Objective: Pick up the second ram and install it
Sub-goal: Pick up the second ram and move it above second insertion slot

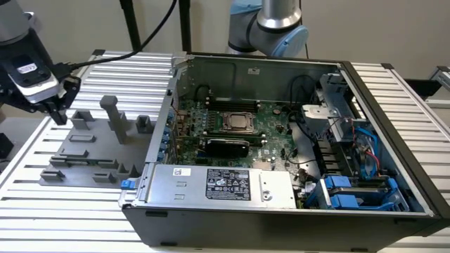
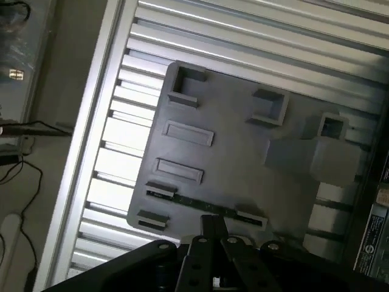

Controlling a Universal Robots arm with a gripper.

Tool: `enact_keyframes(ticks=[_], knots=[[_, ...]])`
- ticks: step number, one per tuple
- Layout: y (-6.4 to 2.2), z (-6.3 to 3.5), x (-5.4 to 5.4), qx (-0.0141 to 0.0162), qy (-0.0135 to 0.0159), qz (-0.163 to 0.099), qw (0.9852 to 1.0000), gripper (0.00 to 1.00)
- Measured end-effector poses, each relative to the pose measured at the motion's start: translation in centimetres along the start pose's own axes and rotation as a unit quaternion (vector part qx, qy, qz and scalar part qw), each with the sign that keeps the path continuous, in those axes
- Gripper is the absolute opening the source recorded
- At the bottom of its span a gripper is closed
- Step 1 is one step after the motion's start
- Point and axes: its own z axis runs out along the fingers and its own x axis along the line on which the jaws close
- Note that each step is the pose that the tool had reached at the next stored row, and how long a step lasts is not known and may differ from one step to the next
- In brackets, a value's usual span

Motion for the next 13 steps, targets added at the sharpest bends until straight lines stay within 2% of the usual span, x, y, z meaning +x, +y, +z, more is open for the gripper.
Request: enact_keyframes(ticks=[3, 6, 10, 13], knots=[[-0.01, 0.21, 0.0, 0.0001, 0.0005, -0.028, 0.9996, 0.0], [-0.02, 0.42, 0.0, 0.0003, 0.0008, -0.055, 0.9985, 0.0], [-0.04, 0.68, 0.0, 0.0006, 0.001, -0.091, 0.9958, 0.0], [-0.04, 0.88, 0.0, 0.0009, 0.001, -0.118, 0.993, 0.0]])
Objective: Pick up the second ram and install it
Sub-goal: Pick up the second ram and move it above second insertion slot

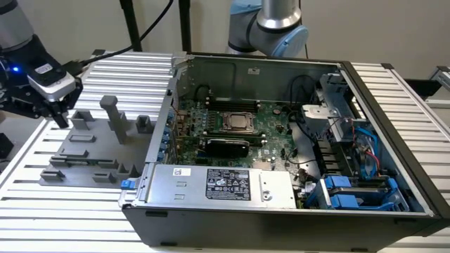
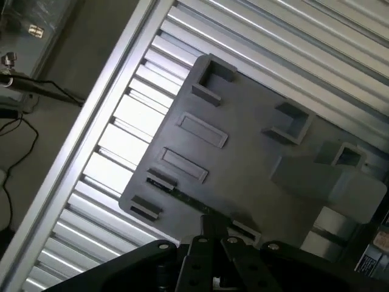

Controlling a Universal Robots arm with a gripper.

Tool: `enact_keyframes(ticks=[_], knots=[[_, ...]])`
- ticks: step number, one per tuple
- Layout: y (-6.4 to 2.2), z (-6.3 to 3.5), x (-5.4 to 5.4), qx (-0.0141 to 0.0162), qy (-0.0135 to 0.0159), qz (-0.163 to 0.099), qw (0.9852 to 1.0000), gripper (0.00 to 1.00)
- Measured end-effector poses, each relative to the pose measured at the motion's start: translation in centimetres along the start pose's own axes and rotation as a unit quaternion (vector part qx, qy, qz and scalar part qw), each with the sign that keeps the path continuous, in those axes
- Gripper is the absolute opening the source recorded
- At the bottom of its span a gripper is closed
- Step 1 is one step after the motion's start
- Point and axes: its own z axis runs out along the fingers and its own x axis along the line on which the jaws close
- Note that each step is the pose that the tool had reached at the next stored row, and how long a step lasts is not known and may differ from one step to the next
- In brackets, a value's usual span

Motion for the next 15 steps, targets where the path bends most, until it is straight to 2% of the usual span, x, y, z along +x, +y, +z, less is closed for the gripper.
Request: enact_keyframes(ticks=[4, 8, 12, 15], knots=[[-0.01, 0.26, 0.0, 0.0007, -0.0004, -0.037, 0.9993, 0.0], [-0.02, 0.52, 0.01, 0.0013, -0.0007, -0.073, 0.9973, 0.0], [-0.03, 0.79, 0.01, 0.0017, -0.0006, -0.11, 0.994, 0.0], [-0.04, 0.98, 0.01, 0.002, -0.0005, -0.137, 0.9906, 0.0]])
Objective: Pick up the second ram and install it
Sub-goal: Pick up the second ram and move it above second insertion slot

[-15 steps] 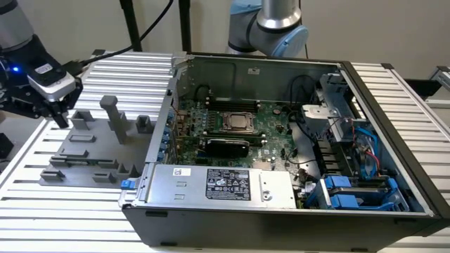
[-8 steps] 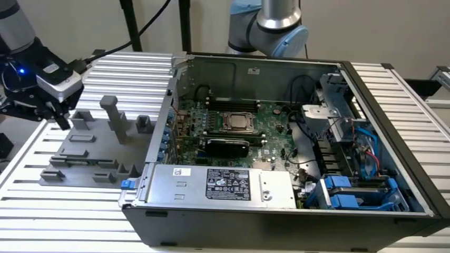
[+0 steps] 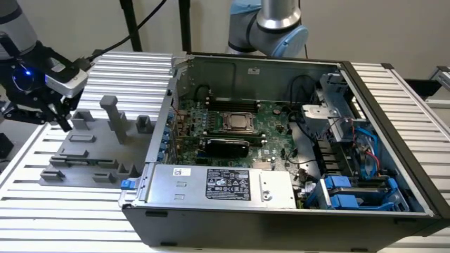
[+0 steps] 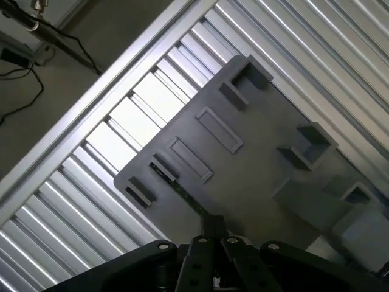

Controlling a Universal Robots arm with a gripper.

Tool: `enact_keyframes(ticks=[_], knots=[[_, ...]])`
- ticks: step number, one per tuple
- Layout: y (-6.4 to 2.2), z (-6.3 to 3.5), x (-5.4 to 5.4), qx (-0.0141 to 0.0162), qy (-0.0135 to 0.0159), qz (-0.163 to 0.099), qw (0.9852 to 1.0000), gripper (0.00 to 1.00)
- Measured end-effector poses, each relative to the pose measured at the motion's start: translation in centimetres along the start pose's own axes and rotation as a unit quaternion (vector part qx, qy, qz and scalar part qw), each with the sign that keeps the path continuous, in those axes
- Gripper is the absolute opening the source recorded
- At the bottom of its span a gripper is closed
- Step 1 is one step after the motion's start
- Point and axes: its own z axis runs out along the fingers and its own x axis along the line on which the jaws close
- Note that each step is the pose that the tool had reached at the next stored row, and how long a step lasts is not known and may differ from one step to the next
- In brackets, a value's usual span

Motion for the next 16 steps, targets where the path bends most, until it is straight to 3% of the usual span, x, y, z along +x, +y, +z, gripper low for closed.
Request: enact_keyframes(ticks=[4, 8, 12, 16], knots=[[-0.01, 0.26, 0.01, 0.0004, 0.0002, -0.037, 0.9993, 0.0], [-0.02, 0.52, 0.01, 0.0007, 0.0004, -0.073, 0.9973, 0.0], [-0.03, 0.79, 0.02, 0.0009, 0.0007, -0.109, 0.994, 0.0], [-0.03, 1.05, 0.02, 0.0013, 0.0009, -0.145, 0.9895, 0.0]])
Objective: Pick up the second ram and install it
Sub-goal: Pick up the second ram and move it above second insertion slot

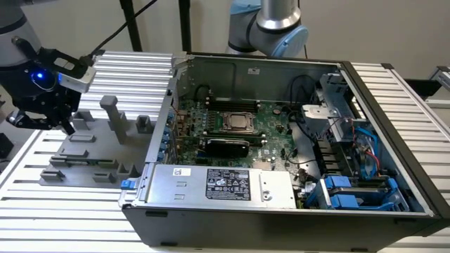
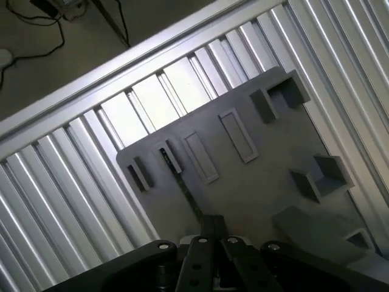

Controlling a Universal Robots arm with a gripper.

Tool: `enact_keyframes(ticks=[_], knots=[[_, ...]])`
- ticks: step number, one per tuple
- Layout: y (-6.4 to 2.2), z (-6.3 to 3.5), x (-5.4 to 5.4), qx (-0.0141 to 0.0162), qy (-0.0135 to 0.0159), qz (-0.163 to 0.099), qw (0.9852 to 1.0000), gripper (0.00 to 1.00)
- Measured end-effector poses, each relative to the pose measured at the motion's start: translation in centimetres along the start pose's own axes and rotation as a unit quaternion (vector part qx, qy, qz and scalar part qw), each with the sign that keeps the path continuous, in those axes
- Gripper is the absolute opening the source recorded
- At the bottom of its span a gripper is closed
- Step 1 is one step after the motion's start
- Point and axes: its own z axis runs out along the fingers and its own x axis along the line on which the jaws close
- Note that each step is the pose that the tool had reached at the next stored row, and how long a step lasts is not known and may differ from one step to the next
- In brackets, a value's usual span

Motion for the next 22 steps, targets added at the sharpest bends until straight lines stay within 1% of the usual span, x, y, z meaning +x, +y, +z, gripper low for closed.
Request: enact_keyframes(ticks=[2, 4, 9, 13, 22], knots=[[-0.01, 0.15, 0.0, 0.0002, 0.0001, -0.019, 0.9998, 0.0], [-0.01, 0.29, 0.0, 0.0005, 0.0003, -0.037, 0.9993, 0.0], [-0.03, 0.74, 0.0, 0.0013, 0.0021, -0.076, 0.9971, 0.0], [-0.05, 1.12, 0.0, 0.0017, 0.0043, -0.106, 0.9943, 0.0], [-0.27, 2.02, -0.1, 0.0024, 0.0103, -0.164, 0.9865, 0.0]])
